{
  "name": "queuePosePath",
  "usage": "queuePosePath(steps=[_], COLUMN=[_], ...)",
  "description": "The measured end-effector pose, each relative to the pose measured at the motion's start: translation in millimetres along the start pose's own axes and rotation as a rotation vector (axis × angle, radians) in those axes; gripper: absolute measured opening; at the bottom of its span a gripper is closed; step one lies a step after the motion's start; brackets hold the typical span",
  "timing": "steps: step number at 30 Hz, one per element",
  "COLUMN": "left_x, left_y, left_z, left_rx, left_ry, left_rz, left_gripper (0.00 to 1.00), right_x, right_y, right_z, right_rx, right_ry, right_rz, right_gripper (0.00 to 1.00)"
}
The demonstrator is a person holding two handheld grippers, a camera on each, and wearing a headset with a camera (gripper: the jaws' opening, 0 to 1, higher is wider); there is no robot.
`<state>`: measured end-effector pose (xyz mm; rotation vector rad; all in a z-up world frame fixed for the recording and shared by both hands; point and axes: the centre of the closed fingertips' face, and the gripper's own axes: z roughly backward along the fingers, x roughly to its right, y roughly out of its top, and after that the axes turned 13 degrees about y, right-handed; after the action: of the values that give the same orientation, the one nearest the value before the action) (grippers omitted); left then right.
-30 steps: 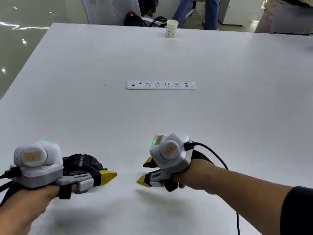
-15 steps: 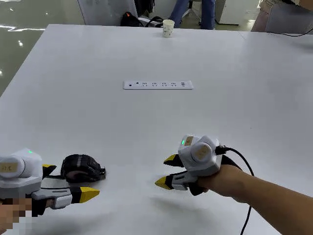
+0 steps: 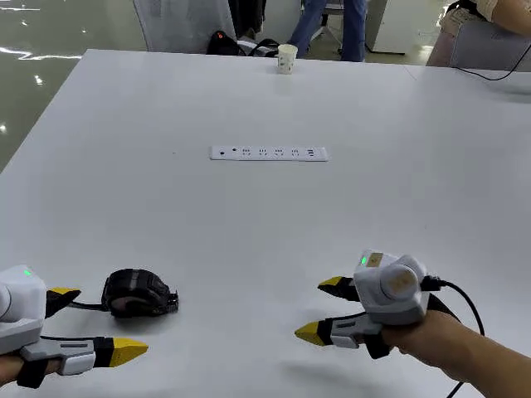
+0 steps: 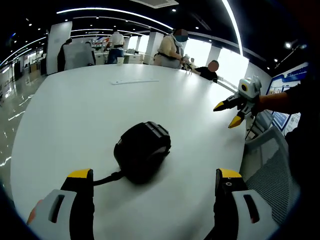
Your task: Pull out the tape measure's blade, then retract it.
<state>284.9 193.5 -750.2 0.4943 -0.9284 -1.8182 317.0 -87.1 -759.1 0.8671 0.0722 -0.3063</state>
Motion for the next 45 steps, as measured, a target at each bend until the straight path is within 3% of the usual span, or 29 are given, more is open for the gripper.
queuePosePath(steps=[9,11,18,21,27,29,34,45], left_x=[-6.1,-8.7,-12.5,-12.6,-23.6,-25.8,-30.1,-39.6], left_y=[-12.3,-15.2,-13.3,-15.9,-19.1,-21.3,-18.7,-22.7], left_z=[11.8,14.0,20.6,21.9,25.1,26.1,30.0,37.4], left_rx=[-0.019,-0.034,-0.01,-0.021,-0.036,-0.052,-0.034,-0.041], left_ry=[0.006,0.015,0.015,0.014,0.038,0.042,0.056,0.081], left_rz=[-0.048,-0.057,-0.067,-0.077,-0.081,-0.078,-0.082,-0.109], left_gripper=[0.99,0.99,0.99,0.99,0.99,0.99,0.99,0.99], right_x=[11.6,14.4,24.6,27.5,28.8,28.2,26.1,24.1], right_y=[-22.3,-30.0,-50.1,-56.9,-70.2,-71.6,-73.8,-81.9], right_z=[33.2,39.7,63.1,73.4,90.7,94.2,100.0,105.6], right_rx=[0.032,0.018,-0.029,-0.027,-0.023,-0.02,-0.009,-0.011], right_ry=[-0.03,-0.036,-0.077,-0.098,-0.13,-0.137,-0.145,-0.148], right_rz=[-0.07,-0.087,-0.067,-0.072,-0.089,-0.098,-0.095,-0.107], right_gripper=[0.72,0.77,0.83,0.86,0.91,0.93,0.99,0.99])
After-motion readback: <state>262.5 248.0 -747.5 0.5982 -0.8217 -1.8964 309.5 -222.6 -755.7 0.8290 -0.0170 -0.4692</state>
